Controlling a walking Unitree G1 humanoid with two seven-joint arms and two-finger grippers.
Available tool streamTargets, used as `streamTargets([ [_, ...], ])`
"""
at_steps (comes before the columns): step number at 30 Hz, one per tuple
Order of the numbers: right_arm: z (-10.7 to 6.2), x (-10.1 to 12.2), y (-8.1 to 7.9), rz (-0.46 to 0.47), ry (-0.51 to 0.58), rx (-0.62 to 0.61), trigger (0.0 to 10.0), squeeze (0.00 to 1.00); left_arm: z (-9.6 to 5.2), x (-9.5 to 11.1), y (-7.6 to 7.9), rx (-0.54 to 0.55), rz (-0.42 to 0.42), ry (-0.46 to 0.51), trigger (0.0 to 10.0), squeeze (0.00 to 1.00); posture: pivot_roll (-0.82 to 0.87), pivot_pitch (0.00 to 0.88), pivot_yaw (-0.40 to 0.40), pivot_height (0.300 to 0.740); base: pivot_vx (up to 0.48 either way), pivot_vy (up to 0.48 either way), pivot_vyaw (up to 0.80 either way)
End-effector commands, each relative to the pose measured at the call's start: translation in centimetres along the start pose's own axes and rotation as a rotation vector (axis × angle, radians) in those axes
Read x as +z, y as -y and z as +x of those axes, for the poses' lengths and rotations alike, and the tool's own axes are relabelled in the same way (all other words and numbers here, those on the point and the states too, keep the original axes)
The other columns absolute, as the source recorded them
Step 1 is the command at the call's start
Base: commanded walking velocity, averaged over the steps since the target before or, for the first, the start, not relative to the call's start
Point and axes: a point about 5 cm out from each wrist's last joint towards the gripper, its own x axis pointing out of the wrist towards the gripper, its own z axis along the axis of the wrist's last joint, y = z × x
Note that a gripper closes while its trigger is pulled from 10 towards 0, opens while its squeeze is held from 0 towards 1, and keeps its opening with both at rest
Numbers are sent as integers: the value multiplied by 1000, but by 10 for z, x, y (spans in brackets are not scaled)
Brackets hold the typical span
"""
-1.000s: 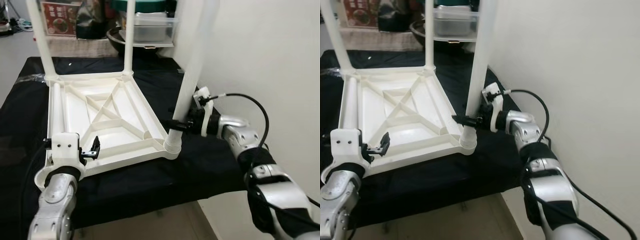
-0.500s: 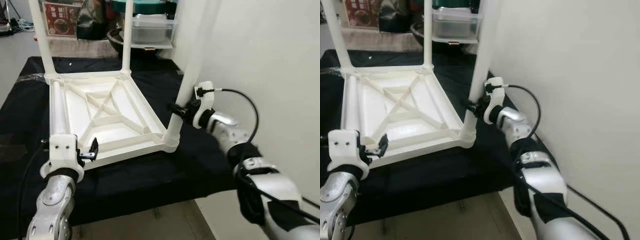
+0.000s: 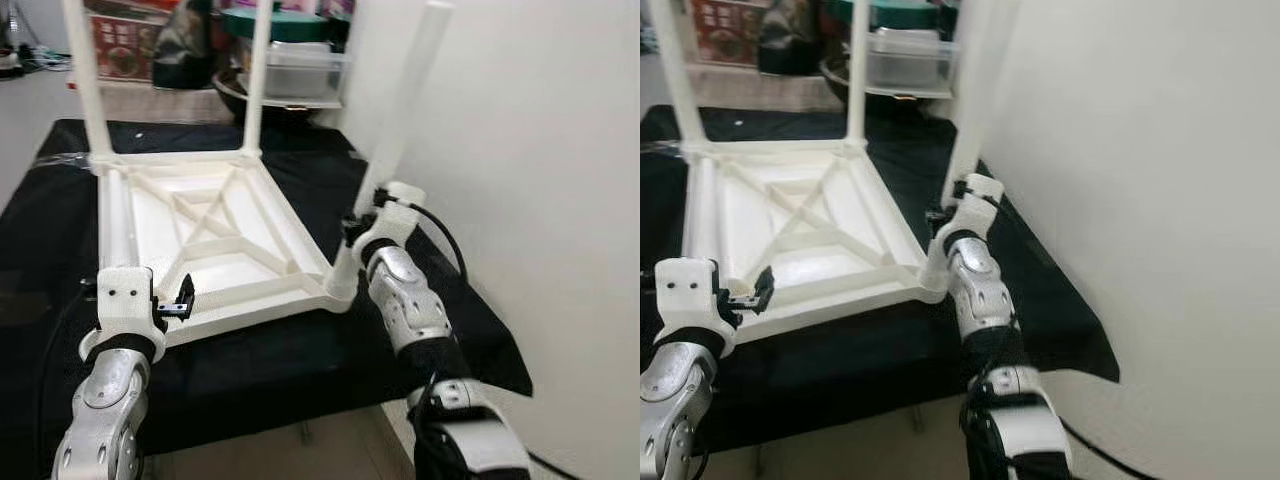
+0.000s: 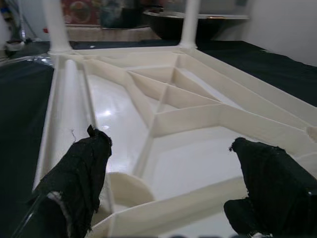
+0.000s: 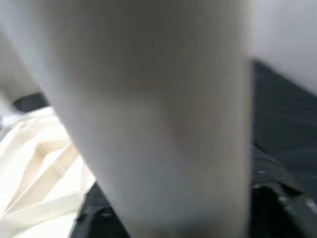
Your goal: Building children table
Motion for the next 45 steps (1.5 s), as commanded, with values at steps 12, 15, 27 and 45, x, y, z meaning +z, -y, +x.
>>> streamTargets([
  [12,-23,31,5,-135,17,959,10000,0,3,-3,3,-20,-4,-20,10000,0,140,0,-153,740,0,0,0],
  [15,-30,20,6,-134,-44,1096,10000,0,3,-4,3,-22,-5,-20,10000,0,149,0,-156,740,0,0,0],
  [27,-8,0,-13,-105,-45,838,0,0,1,-4,2,-25,-5,-26,10000,0,160,0,-153,740,0,0,0],
  [45,-17,-10,-56,128,-34,283,10000,0,1,-7,2,-23,1,-37,10000,0,162,0,-151,740,0,0,0],
])
